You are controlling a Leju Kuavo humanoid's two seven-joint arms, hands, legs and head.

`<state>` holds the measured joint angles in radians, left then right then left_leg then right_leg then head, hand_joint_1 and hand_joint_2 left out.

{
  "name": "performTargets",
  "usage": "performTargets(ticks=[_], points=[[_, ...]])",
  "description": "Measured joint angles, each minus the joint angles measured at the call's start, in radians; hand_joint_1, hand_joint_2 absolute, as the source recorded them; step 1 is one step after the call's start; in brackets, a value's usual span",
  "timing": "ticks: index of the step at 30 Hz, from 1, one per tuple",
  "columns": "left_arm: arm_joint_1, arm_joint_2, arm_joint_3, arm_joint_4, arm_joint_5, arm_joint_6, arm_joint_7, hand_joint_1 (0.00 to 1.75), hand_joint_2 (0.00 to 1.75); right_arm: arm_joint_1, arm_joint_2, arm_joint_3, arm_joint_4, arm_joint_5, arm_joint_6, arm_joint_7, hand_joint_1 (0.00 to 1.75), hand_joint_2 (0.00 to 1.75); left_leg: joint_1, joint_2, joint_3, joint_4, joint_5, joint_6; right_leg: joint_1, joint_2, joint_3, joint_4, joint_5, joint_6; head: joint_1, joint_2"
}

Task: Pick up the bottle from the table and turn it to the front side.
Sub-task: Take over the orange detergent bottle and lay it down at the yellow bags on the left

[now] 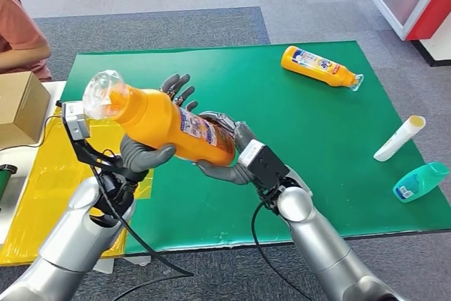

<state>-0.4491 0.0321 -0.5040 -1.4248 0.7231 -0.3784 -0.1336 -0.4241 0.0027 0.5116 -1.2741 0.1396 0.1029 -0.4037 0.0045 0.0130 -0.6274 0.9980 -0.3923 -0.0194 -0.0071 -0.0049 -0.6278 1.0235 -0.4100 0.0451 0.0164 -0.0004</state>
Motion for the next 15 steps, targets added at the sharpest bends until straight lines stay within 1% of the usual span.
performTargets(ticks=[2,15], points=[[0.0,0.001,-0.002,0.0,-0.007,0.001,-0.002,1.75,1.75,0.001,0.0,0.0,0.0,0.001,-0.001,-0.001,1.75,1.75,0.0,0.0,0.0,0.0,0.0,0.0,0.0,0.0,0.0,0.0,0.0,0.0,0.0,0.0],[0.0,0.003,-0.006,0.0,-0.032,0.016,-0.02,1.75,1.75,0.007,0.0,0.003,0.0,0.004,-0.005,-0.001,1.75,1.75,0.0,0.0,0.0,0.0,0.0,0.0,0.0,0.0,0.0,0.0,0.0,0.0,0.0,0.0]])
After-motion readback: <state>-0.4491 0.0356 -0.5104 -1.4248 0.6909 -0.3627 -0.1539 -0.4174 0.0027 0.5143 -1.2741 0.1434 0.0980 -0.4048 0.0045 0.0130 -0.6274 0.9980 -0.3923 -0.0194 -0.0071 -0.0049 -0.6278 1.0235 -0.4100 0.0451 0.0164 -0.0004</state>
